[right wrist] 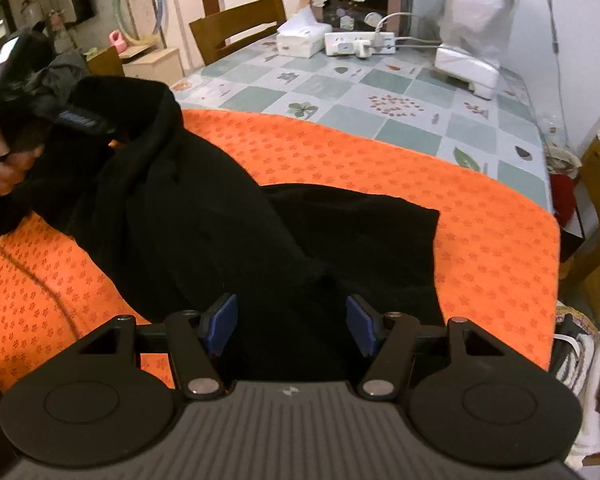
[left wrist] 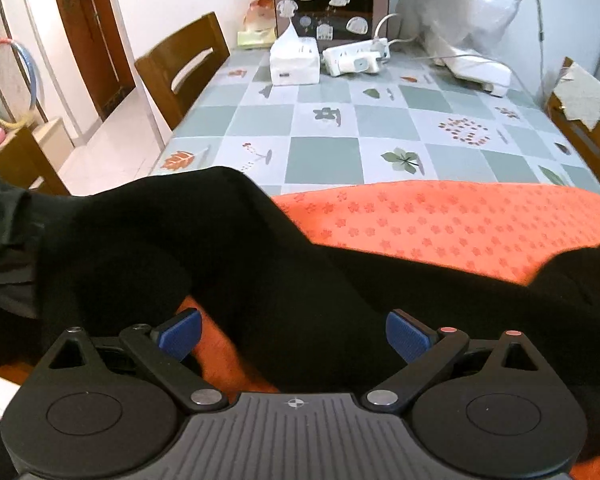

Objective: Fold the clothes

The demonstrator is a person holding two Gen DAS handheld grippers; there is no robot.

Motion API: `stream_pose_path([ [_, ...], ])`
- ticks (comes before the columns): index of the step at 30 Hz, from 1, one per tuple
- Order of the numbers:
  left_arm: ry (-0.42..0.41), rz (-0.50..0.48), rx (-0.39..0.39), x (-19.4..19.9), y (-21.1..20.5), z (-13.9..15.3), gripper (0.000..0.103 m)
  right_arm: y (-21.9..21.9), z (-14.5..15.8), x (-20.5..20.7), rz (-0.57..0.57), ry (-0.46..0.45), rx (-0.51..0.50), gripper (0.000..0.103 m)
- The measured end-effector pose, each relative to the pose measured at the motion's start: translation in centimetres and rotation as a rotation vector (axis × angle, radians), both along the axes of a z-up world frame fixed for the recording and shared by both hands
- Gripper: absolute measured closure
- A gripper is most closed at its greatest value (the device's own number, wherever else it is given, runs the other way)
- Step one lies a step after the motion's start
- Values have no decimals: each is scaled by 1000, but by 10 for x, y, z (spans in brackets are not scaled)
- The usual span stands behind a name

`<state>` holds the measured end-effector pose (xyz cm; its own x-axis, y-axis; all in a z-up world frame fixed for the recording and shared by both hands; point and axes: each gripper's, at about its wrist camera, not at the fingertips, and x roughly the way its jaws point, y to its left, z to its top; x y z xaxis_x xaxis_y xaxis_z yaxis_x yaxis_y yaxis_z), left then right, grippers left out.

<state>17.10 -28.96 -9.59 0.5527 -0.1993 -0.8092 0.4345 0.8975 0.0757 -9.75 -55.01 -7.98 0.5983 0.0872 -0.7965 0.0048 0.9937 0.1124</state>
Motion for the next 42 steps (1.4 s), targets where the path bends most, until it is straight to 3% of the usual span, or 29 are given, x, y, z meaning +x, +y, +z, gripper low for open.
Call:
stream_pose_path([
  [5, 1, 68, 64, 40, -26, -28, 4, 5, -12, 10, 31, 34, 1, 37],
  [11, -24, 170, 111, 70, -31, -43, 9, 10, -18, 9, -17, 43, -7, 58],
  [14, -32, 186, 96, 73, -22, -40, 33, 10, -18, 3, -56, 31, -2, 70],
  [15, -35, 189, 90, 73, -18, -38, 48, 11, -17, 1, -66, 27, 0, 74],
  [16, -36, 194, 78, 73, -12, -35, 72, 11, -15, 0, -76, 19, 0, 77],
  [18, -35, 219, 49, 73, 0, -29, 91, 11, -9, -5, -95, -5, -8, 79],
  [23, -63, 270, -81, 52, 39, 9, 93, 10, 15, -15, -133, -78, -44, 82],
  [30, -167, 251, -218, -21, 102, 101, 93, -7, 64, -34, -188, -186, -32, 83],
  [34, -159, 282, -319, -62, 150, 145, 93, -13, 91, -40, -178, -219, -12, 83],
  [38, -144, 276, -291, -97, 179, 148, 93, -21, 107, -33, -138, -212, 44, 82],
  [42, -71, 310, -253, -107, 198, 109, 92, -18, 94, -2, -64, -132, 46, 80],
])
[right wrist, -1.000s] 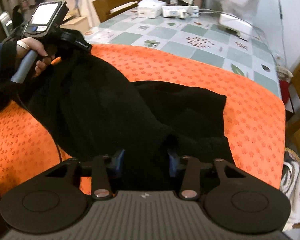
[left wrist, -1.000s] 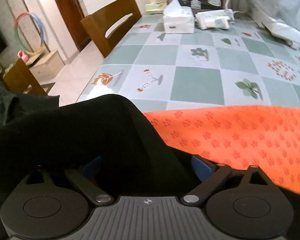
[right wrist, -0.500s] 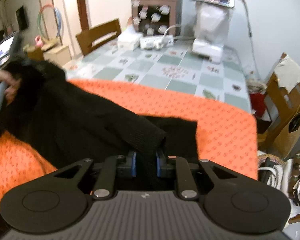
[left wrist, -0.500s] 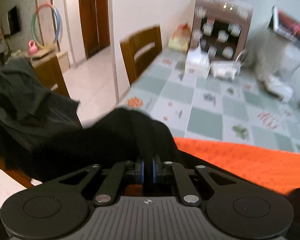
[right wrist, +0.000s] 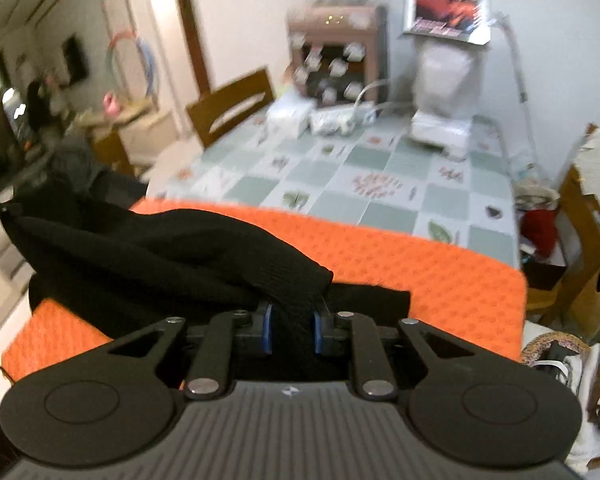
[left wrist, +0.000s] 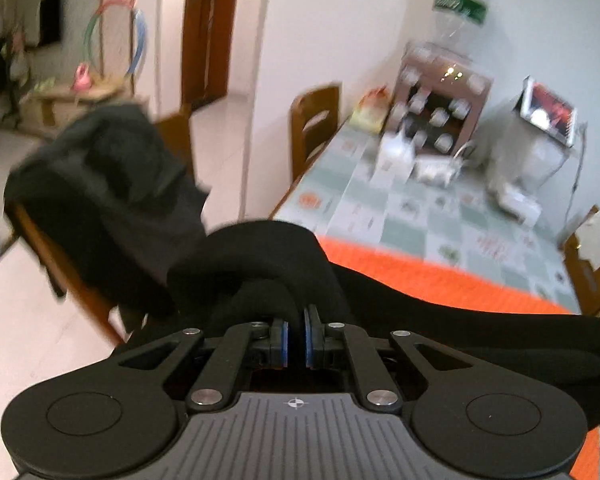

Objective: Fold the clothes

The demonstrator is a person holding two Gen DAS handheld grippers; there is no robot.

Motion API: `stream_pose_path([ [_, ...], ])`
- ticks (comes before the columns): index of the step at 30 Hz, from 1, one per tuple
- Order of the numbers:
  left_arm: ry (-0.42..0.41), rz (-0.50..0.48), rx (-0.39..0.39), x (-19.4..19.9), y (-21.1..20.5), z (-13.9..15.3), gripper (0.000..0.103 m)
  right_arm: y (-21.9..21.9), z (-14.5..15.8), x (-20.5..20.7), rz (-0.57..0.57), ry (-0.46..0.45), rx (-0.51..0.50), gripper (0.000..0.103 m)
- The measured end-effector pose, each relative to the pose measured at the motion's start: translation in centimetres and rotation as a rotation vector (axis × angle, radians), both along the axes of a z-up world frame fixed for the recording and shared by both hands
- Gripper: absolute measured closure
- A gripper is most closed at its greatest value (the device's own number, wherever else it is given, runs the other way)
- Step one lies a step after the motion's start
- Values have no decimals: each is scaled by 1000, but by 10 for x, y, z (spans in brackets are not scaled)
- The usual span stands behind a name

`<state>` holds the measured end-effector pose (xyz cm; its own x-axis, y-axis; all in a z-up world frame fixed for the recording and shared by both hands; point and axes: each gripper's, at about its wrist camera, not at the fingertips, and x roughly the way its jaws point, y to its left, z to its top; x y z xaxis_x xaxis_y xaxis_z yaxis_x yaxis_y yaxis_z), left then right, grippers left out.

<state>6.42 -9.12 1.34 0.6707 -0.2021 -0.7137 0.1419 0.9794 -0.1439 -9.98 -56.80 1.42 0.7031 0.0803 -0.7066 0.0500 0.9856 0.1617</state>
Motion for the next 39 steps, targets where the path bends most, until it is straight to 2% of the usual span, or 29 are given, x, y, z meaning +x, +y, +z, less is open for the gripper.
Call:
stream_pose_path([
  [5, 91, 65, 48, 7, 17, -60, 88, 13, -54, 47, 92, 119, -27, 77],
  [9, 114, 79, 95, 9, 22, -85, 72, 22, -90, 68, 134, 193, -75, 66],
  [14, 97, 40, 145, -8, 27, -83, 48, 15, -110, 76, 140, 223, -51, 62],
  [16, 72, -1, 177, -22, 24, -72, 35, 9, -103, 72, 129, 210, -32, 60],
  [18, 37, -44, 201, -35, 20, -61, 30, 5, -94, 65, 113, 185, -37, 45],
  [19, 20, -68, 212, -42, 18, -56, 26, 3, -89, 61, 105, 170, -43, 42],
  [23, 5, -165, 253, -55, 1, -52, 23, -10, -65, 34, 57, 116, -33, 42],
  [26, 15, -228, 256, -54, -14, -57, 23, -20, -58, 13, 20, 120, -33, 42],
  [30, 53, -327, 253, -49, -35, -71, 22, -34, -61, -17, -31, 154, -26, 38],
  [35, 48, -421, 321, -44, -61, -85, 22, -45, -79, -49, -80, 215, 7, 35],
  [39, 25, -466, 337, -32, -75, -86, 22, -46, -87, -61, -96, 229, -4, 35],
])
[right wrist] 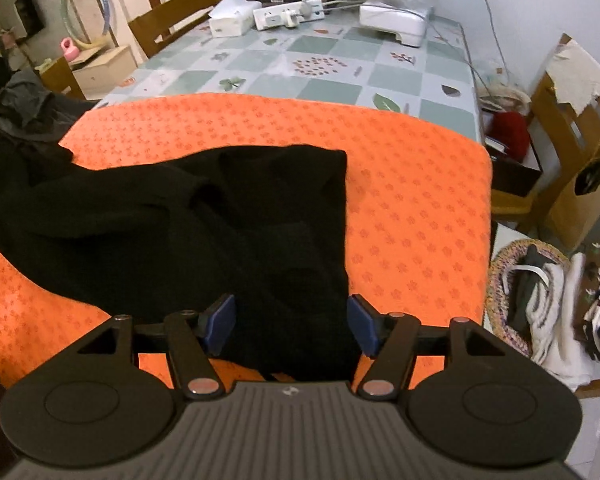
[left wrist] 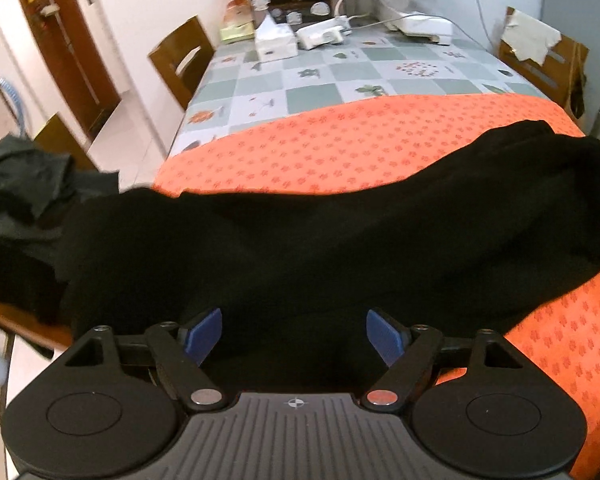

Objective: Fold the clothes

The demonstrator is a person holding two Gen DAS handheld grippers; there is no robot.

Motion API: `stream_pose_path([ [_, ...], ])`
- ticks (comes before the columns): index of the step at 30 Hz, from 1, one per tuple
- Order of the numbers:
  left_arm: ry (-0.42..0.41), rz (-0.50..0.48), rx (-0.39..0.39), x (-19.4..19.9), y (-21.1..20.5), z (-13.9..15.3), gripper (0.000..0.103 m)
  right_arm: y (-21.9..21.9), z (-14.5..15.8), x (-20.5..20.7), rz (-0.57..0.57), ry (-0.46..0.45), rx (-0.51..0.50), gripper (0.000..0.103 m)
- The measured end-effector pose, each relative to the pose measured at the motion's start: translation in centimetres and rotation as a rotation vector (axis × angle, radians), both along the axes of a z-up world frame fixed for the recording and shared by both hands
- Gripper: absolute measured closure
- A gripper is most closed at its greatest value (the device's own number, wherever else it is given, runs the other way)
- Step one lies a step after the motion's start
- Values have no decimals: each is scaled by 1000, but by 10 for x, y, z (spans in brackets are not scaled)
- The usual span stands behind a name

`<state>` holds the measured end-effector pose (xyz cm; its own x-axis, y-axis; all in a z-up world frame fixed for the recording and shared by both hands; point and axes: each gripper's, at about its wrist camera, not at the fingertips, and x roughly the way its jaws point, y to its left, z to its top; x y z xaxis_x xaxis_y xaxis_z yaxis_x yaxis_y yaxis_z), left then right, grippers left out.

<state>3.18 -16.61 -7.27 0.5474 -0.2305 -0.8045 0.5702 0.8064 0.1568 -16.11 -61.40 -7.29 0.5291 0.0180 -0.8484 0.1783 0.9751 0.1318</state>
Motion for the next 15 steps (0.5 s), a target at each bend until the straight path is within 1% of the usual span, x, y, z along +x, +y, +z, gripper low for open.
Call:
stream_pose_path([
  [3, -20, -44, 0, 14, -10, 1, 22, 1, -4, -1, 7, 10, -23, 35],
  [5, -13, -82, -9, 24, -19, 0, 22, 0, -6, 0, 15, 20, -44, 35],
  [7, -5, -121, -19, 34, -27, 0, 22, -3, -9, 0, 9, 27, -36, 35],
  [10, 16, -204, -52, 48, -47, -3, 26, -6, -11, -2, 1, 27, -20, 35],
  [12, 45, -260, -76, 53, -63, -6, 27, -7, -12, -4, -3, 24, -12, 35],
  [15, 81, -363, -89, 55, -86, -11, 31, -10, -12, -6, -10, 21, -2, 35],
])
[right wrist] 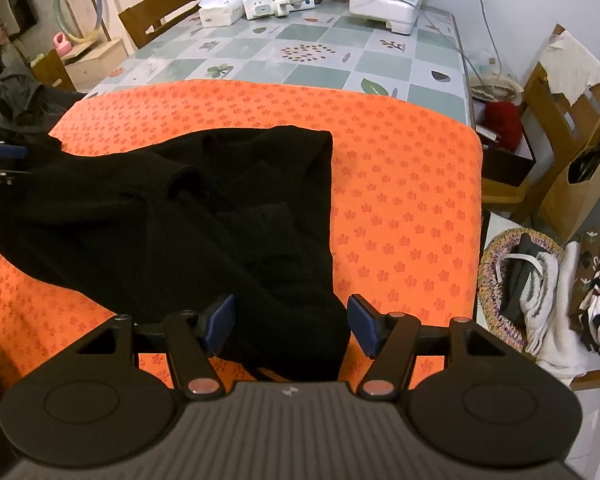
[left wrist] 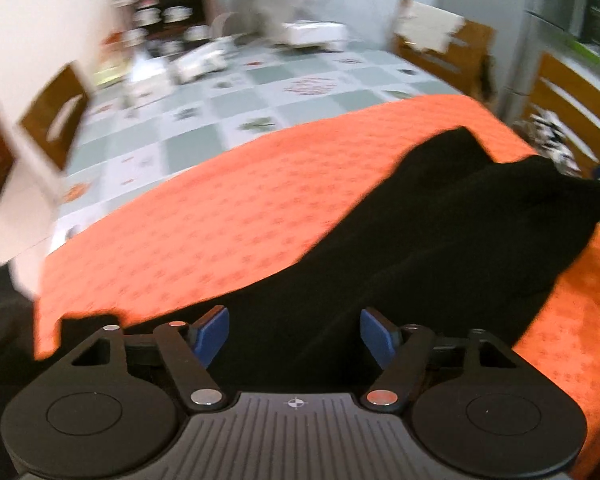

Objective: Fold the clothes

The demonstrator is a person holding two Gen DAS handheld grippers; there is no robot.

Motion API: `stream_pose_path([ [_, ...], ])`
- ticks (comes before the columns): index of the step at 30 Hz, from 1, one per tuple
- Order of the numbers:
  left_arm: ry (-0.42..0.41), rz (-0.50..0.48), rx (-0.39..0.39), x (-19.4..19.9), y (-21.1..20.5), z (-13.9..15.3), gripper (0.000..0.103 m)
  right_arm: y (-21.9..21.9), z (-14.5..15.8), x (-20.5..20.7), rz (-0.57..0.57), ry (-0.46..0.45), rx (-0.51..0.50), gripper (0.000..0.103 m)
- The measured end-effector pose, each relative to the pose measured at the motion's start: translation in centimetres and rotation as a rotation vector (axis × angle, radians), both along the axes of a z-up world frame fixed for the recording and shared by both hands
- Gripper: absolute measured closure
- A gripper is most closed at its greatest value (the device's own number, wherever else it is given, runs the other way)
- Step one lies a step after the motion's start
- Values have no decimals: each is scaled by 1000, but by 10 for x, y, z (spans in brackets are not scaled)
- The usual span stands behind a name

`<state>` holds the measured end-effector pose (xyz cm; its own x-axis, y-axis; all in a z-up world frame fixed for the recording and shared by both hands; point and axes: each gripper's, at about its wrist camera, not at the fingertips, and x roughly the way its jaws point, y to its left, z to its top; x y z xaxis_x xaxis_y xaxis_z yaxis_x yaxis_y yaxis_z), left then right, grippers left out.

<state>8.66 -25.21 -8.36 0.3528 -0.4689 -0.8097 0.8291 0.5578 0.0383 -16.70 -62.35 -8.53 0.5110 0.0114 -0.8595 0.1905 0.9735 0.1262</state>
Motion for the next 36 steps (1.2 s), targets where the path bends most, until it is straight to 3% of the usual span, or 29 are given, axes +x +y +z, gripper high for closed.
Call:
stream_pose_path([
  [6, 60, -171, 10, 2, -40, -14, 48, -2, -1, -7, -29, 0, 17, 35],
  [10, 95, -268, 13, 2, -54, -18, 54, -5, -3, -12, -64, -4, 41, 35],
  [14, 131, -354, 72, -4, -63, -26, 55, -5, -4, -17, -82, -8, 47, 35],
  [15, 129, -360, 86, -6, -63, -29, 55, -5, -3, -17, -86, -10, 49, 35],
  [17, 121, -357, 83, -10, -59, -32, 65, -6, -1, -19, -95, -19, 55, 35],
  [18, 116, -351, 79, -13, -56, -32, 80, -7, 1, -21, -102, -29, 66, 35],
  [19, 104, -339, 75, -17, -52, -31, 88, -9, 3, -22, -109, -40, 79, 35],
  [24, 24, -271, 19, -39, -29, -10, 93, -34, 0, -31, -217, -93, 232, 34],
  [29, -4, -177, -16, -59, -1, 16, 93, -58, -32, -38, -344, -81, 453, 35],
  [30, -4, -157, -18, -64, 5, 19, 93, -59, -39, -39, -351, -73, 496, 39],
  [32, 3, -137, -9, -74, 13, 22, 93, -59, -54, -38, -351, -40, 587, 66],
  [33, 9, -132, -1, -79, 17, 23, 93, -56, -60, -39, -343, -22, 632, 88],
  [36, 22, -134, 37, -96, 30, 22, 93, -46, -63, -46, -329, 1, 706, 92],
])
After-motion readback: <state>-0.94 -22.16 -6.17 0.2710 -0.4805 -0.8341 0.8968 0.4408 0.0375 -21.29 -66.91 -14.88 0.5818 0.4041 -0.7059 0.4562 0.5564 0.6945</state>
